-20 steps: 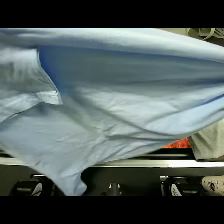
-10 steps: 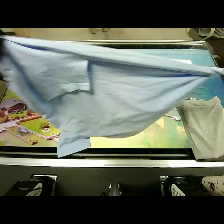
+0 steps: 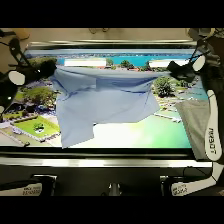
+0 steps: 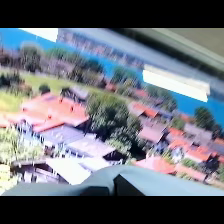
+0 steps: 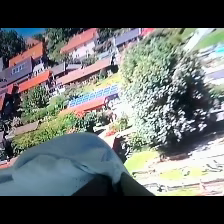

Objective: Fold the shirts.

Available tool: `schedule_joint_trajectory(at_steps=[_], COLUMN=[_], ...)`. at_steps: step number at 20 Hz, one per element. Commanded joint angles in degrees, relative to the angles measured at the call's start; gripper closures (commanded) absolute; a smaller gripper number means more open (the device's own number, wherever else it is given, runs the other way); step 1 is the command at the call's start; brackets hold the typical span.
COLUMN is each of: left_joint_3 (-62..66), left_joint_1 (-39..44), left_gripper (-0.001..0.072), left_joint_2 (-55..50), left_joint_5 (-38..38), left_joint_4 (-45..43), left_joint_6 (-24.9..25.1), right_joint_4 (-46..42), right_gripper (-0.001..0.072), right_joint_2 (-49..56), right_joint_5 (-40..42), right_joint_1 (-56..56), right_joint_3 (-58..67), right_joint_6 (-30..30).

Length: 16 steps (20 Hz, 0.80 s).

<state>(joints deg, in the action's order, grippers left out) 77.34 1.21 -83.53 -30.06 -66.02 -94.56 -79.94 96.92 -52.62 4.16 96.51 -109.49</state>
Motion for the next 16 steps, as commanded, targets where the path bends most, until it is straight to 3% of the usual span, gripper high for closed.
schedule_joint_trajectory(at_steps=[1,2,3,4,6,9,10,16], left_joint_3=[0.09,0.22,0.92,1.90,2.10,-3.08,-5.75,-14.51], left_joint_1=[0.37,-0.48,-1.99,-4.04,-9.07,-13.92,-14.19,-11.50], left_gripper=[0.0592,0.0384,0.0105,0.0045,0.0213,0.0229,0.0229,0.0229], left_joint_2=[-6.54,-6.54,-6.32,-6.19,-5.99,-5.86,-5.81,-6.64], left_joint_5=[-7.34,-10.78,-16.00,-21.99,-34.07,-43.78,-43.76,-34.51], left_joint_4=[1.53,1.49,1.46,1.44,-0.13,-1.92,-1.95,1.51], left_joint_6=[0.02,0.04,0.31,1.64,2.69,3.37,3.52,4.63], right_joint_4=[10.34,10.51,10.60,10.45,10.45,10.99,10.97,12.41], right_gripper=[0.0525,0.0357,0.0272,0.0215,0.0177,0.0185,0.0221,0.0199], right_joint_2=[7.23,6.97,6.23,5.09,3.78,4.04,4.04,4.37], right_joint_5=[1.53,0.50,-1.49,-4.31,-12.31,-25.40,-27.54,-29.53], right_joint_1=[-0.02,0.42,1.09,2.36,5.81,10.27,10.56,7.50], right_joint_3=[-0.04,0.07,0.46,0.68,0.68,-1.22,-2.36,-6.64], right_joint_6=[-0.83,0.07,3.21,7.04,11.39,15.76,17.05,18.38])
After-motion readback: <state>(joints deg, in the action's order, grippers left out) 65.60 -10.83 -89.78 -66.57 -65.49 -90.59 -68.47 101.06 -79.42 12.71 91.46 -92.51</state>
